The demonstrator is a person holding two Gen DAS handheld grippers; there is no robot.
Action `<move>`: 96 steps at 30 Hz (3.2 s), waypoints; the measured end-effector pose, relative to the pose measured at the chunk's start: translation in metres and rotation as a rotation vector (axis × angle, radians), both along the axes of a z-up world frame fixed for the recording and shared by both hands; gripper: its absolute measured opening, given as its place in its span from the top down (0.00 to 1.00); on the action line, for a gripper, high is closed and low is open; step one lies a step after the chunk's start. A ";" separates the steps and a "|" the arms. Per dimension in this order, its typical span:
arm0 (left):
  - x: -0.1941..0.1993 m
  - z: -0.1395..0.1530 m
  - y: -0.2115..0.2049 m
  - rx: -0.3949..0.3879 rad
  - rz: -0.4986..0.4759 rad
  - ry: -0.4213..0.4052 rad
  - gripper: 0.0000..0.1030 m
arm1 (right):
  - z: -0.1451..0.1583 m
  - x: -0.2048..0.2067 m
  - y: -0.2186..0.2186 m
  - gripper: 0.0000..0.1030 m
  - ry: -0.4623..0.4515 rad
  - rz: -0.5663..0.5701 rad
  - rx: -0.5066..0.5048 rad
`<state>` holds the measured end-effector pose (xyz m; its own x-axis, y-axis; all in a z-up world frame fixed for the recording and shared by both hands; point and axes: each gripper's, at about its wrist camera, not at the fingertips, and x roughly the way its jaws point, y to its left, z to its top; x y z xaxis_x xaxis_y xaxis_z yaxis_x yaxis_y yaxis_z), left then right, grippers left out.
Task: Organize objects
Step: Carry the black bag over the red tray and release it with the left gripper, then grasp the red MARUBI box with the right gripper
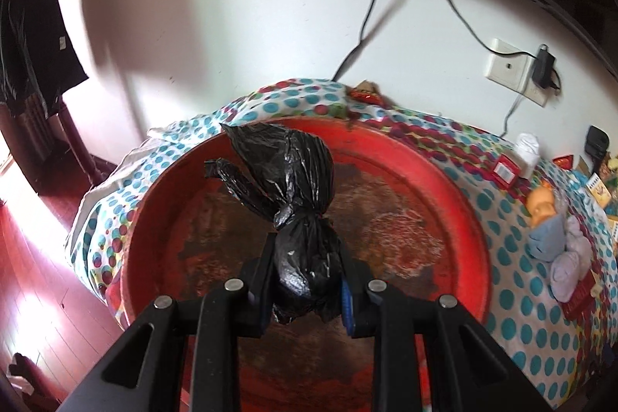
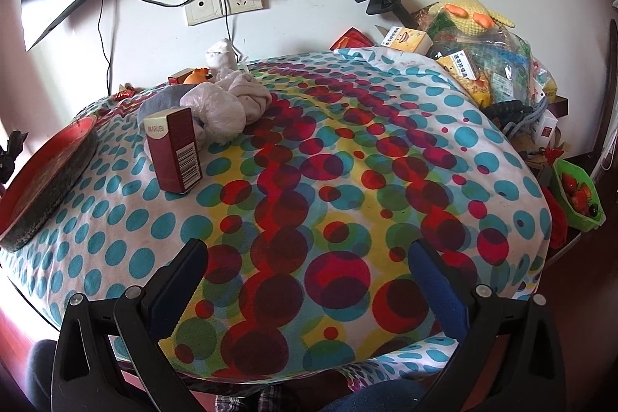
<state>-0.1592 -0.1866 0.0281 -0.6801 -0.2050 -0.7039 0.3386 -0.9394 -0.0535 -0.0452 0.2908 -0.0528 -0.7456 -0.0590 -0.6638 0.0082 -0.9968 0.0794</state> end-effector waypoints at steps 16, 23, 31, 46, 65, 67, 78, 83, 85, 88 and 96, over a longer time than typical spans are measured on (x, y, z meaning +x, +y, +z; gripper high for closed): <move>-0.047 -0.008 -0.055 0.052 0.053 -0.135 0.74 | -0.004 0.000 -0.002 0.00 -0.010 0.015 -0.006; -0.071 -0.022 -0.063 0.046 0.075 -0.201 0.74 | -0.004 0.000 -0.002 0.00 -0.017 0.017 -0.005; -0.102 -0.032 -0.070 0.045 0.088 -0.243 0.74 | -0.006 -0.003 -0.004 0.00 -0.015 0.025 0.005; -0.119 -0.056 -0.071 0.012 0.102 -0.289 0.70 | -0.007 -0.005 -0.007 0.00 -0.011 0.039 0.019; 0.051 0.080 -0.004 -0.076 -0.070 0.373 0.25 | 0.001 0.002 -0.016 0.00 0.022 0.069 0.037; 0.079 0.070 0.015 0.027 -0.102 0.396 0.21 | 0.005 0.000 -0.021 0.00 0.029 0.081 0.042; 0.170 -0.016 0.131 0.097 -0.275 0.274 0.21 | 0.030 -0.043 -0.069 0.00 0.023 0.157 0.021; 0.173 -0.028 0.136 0.163 -0.323 0.232 0.21 | 0.035 -0.063 -0.091 0.05 0.033 0.147 0.033; 0.171 -0.029 0.135 0.190 -0.325 0.210 0.21 | 0.033 -0.072 -0.100 0.30 0.018 0.138 0.069; 0.172 -0.026 0.130 0.221 -0.319 0.213 0.21 | 0.030 -0.082 -0.103 0.72 -0.003 0.104 0.078; 0.172 -0.026 0.128 0.211 -0.301 0.205 0.21 | 0.043 -0.082 -0.098 0.74 0.009 0.084 0.118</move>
<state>0.0127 -0.0582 0.0025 -0.8182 0.1585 -0.5527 0.0130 -0.9559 -0.2933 -0.1276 0.1928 -0.0102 -0.7472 -0.0433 -0.6632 0.0919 -0.9950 -0.0386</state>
